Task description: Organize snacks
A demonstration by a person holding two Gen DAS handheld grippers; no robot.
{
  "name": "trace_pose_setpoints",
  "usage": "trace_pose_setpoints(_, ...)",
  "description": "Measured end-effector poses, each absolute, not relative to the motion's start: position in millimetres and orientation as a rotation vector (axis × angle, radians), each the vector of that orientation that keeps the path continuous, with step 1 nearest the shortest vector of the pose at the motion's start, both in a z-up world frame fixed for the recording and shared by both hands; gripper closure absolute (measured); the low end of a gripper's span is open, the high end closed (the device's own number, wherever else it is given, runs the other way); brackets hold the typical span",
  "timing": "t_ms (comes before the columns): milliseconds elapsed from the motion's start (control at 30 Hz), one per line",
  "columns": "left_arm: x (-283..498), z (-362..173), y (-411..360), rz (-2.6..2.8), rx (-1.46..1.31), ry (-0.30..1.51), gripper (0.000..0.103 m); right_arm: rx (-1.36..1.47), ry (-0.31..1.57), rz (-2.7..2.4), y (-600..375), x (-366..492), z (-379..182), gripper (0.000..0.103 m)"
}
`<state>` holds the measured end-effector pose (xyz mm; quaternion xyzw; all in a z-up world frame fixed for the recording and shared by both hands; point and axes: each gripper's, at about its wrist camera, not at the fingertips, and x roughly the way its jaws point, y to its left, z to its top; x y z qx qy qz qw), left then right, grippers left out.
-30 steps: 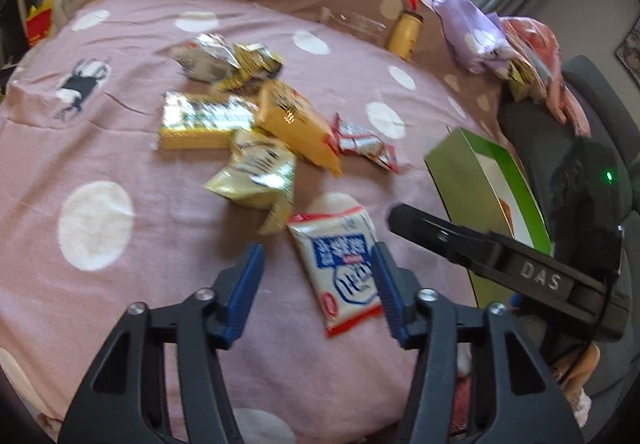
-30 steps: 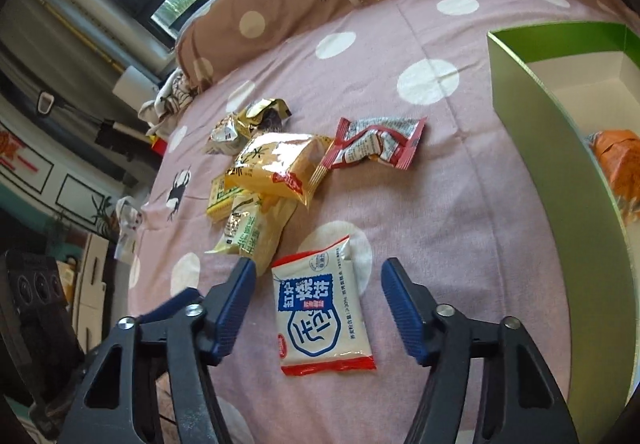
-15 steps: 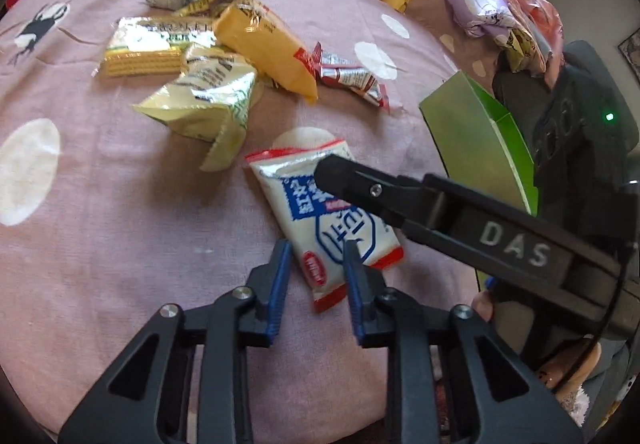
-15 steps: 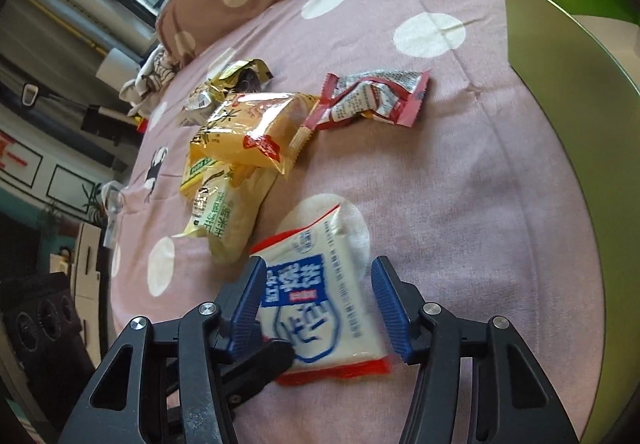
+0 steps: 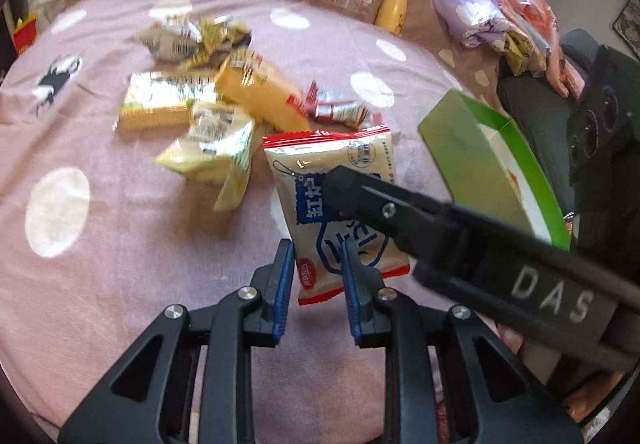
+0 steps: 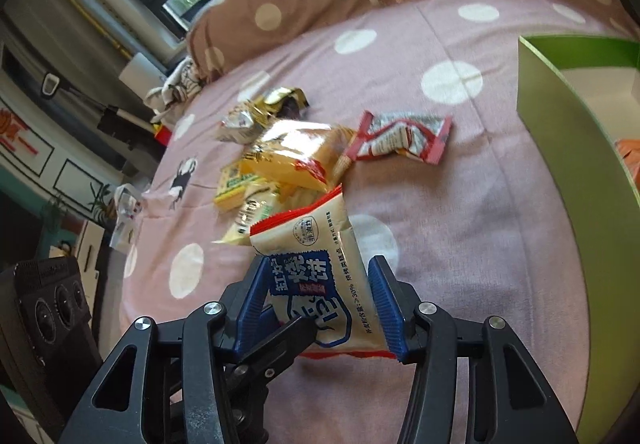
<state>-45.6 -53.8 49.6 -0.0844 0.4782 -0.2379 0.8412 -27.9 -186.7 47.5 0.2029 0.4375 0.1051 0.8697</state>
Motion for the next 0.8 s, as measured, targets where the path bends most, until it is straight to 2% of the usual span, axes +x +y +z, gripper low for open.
trace_pose_setpoints(467,-57,115,-91,-0.589,-0.113,0.784,0.079,0.434,0.675,0.143,-222,-69,112,0.049)
trace_pose_setpoints(800,-59,133,-144,-0.688,-0.063,0.746,0.079,0.493,0.573,0.053,-274,-92,131,0.049)
